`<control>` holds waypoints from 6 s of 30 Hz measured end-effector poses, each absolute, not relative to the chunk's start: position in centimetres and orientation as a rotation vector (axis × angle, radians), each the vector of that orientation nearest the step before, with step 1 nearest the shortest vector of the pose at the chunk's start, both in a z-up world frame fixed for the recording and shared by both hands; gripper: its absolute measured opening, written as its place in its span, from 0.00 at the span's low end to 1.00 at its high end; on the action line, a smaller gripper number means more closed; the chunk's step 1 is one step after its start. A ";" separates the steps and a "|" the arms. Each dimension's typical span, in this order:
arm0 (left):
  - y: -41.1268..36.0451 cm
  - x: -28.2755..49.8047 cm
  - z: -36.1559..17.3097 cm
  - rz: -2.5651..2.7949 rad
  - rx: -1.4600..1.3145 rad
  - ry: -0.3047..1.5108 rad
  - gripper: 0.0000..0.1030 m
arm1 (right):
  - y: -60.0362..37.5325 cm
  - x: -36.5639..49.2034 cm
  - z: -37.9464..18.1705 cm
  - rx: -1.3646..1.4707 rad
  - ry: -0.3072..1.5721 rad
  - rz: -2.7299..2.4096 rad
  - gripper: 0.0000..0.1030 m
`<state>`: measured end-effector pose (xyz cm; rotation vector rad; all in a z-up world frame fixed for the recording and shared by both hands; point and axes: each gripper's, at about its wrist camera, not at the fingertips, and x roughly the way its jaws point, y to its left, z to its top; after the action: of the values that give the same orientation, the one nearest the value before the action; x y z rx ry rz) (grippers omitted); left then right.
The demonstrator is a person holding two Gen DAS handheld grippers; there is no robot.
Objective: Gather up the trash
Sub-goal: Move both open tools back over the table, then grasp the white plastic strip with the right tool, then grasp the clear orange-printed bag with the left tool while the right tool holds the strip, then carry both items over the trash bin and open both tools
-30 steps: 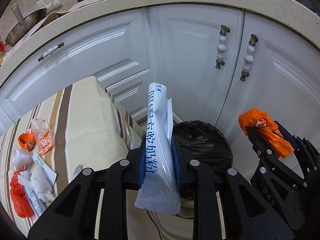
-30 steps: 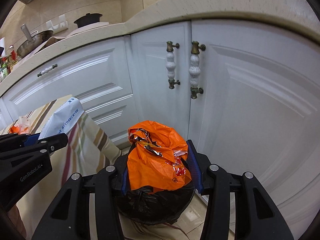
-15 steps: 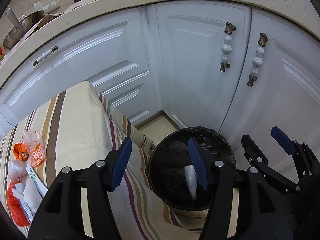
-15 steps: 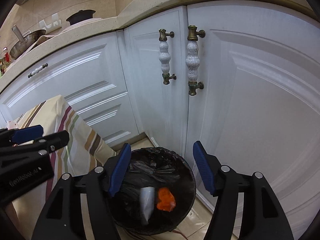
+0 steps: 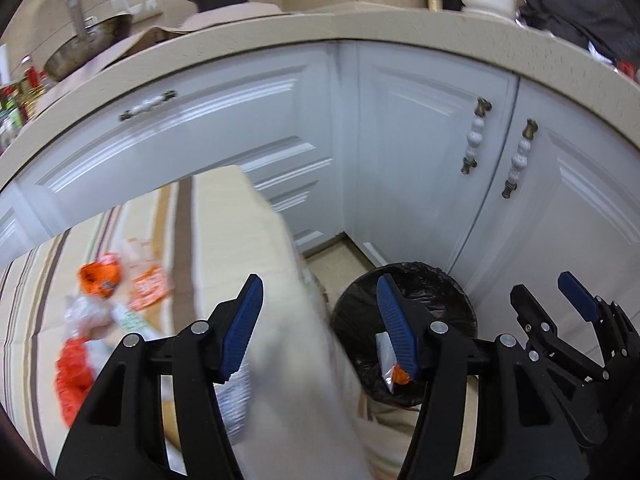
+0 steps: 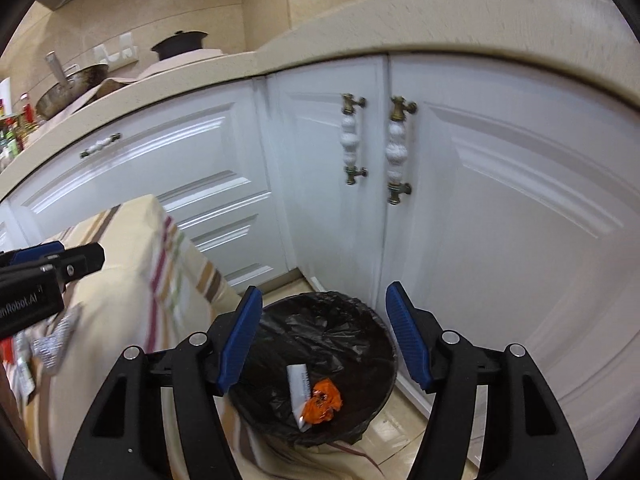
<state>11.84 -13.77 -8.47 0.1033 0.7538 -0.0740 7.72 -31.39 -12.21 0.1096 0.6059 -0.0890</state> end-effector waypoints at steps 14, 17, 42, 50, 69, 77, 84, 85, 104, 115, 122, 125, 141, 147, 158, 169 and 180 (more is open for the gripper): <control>0.5 3.6 -6.3 0.131 0.033 0.740 0.56 | -20.7 2.2 -10.1 0.050 0.597 0.104 0.61; 3.5 1.9 -6.5 0.185 0.018 0.742 0.56 | -18.1 1.2 -9.9 0.027 0.595 0.159 0.61; 15.9 -6.2 -10.5 0.378 -0.119 0.815 0.56 | -5.4 -2.8 -14.5 -0.136 0.716 0.425 0.50; 14.7 -5.8 -10.8 0.346 -0.119 0.826 0.56 | -5.0 -3.3 -14.6 -0.151 0.715 0.468 0.23; 9.2 -6.0 -9.4 0.265 -0.045 0.796 0.56 | -8.9 -5.4 -13.1 -0.078 0.663 0.453 0.22; 7.0 -6.2 -9.3 0.215 -0.018 0.803 0.56 | -11.4 -6.2 -13.9 -0.044 0.681 0.395 0.22; 6.6 -6.6 -9.1 0.207 -0.015 0.793 0.57 | -12.0 -5.7 -14.0 -0.032 0.701 0.384 0.22; 6.7 -6.6 -9.1 0.207 -0.017 0.794 0.57 | -11.9 -5.6 -14.1 -0.032 0.708 0.388 0.22; 6.5 -8.3 -8.5 0.159 -0.051 0.780 0.57 | -13.3 -6.0 -13.3 -0.062 0.675 0.311 0.22; 3.6 -8.0 -9.7 0.090 -0.011 0.811 0.57 | -15.1 -6.2 -12.6 -0.023 0.644 0.283 0.22; 3.1 -7.2 -11.1 0.059 -0.009 0.847 0.44 | -15.6 -6.1 -12.8 -0.008 0.644 0.275 0.22; 3.1 -6.8 -11.8 0.027 -0.024 0.875 0.27 | -15.5 -6.0 -12.9 -0.007 0.648 0.276 0.22; 3.0 -6.8 -10.7 0.013 -0.003 0.810 0.19 | -16.1 -5.4 -12.9 -0.002 0.645 0.261 0.22; 2.3 -6.7 -9.4 0.011 0.033 0.760 0.19 | -17.1 -4.9 -12.7 0.006 0.637 0.237 0.22; -2.0 -4.0 -7.4 -0.101 0.077 0.696 0.18 | -21.0 -3.1 -11.8 -0.003 0.605 0.126 0.22; -11.1 2.4 -6.8 -0.235 0.149 0.647 0.18 | -25.9 0.9 -11.7 -0.004 0.597 0.007 0.22; -18.0 10.1 -9.1 -0.248 0.192 0.702 0.18 | -30.0 5.6 -13.3 0.033 0.619 -0.038 0.22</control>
<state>10.14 -18.02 -9.05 0.1923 0.7016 -0.2481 5.63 -29.99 -13.35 0.0332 0.6188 -0.0377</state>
